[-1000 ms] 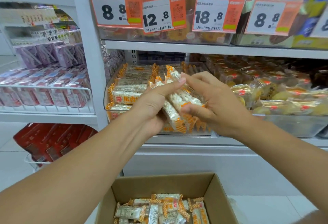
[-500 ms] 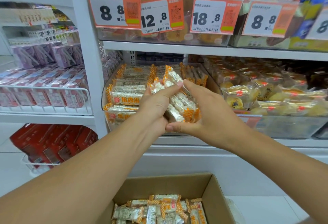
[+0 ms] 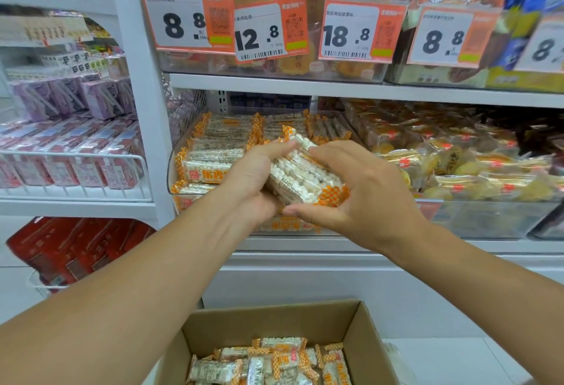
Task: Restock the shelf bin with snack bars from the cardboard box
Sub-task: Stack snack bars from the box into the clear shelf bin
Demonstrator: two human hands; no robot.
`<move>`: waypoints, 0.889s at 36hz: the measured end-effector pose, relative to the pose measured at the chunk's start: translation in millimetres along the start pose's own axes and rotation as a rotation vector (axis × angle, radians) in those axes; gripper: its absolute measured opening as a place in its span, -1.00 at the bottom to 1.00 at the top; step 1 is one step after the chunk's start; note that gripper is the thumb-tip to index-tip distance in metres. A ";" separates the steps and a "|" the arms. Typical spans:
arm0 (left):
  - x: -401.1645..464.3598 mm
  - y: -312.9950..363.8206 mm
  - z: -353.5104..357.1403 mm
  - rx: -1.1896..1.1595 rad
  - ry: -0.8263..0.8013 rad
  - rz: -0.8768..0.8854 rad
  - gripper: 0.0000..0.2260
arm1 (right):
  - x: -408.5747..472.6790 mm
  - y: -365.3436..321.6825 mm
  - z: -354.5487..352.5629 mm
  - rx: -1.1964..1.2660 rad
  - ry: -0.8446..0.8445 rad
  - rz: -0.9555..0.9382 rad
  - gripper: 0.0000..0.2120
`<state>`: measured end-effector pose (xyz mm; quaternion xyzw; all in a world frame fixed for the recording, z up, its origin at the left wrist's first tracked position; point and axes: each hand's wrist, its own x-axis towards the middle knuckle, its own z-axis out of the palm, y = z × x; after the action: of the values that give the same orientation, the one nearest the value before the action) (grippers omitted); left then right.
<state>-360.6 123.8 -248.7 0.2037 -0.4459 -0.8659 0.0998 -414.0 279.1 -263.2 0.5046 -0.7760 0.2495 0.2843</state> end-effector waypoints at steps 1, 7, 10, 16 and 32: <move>-1.3 0.3 0.3 0.001 -0.015 -0.012 -0.68 | 0.2 0.8 0.3 -0.007 0.036 -0.018 -0.21; -5.4 3.7 -2.1 0.013 -0.079 -0.012 -0.72 | 2.2 2.8 1.2 -0.004 0.105 -0.051 -0.25; -6.7 1.2 -2.5 0.077 -0.111 -0.021 -0.80 | 1.9 1.8 4.3 0.008 0.087 -0.047 -0.26; 2.3 -6.9 -3.3 0.104 -0.019 -0.034 -0.74 | 0.6 2.2 6.4 -0.008 -0.125 0.008 -0.24; 41.8 14.8 -12.1 1.587 0.062 0.950 -0.43 | 12.6 41.9 -23.4 -0.053 0.069 0.451 -0.50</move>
<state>-392.8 91.5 -253.9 0.0312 -0.9422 -0.1691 0.2876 -452.5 302.2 -241.9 0.3021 -0.8653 0.3034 0.2609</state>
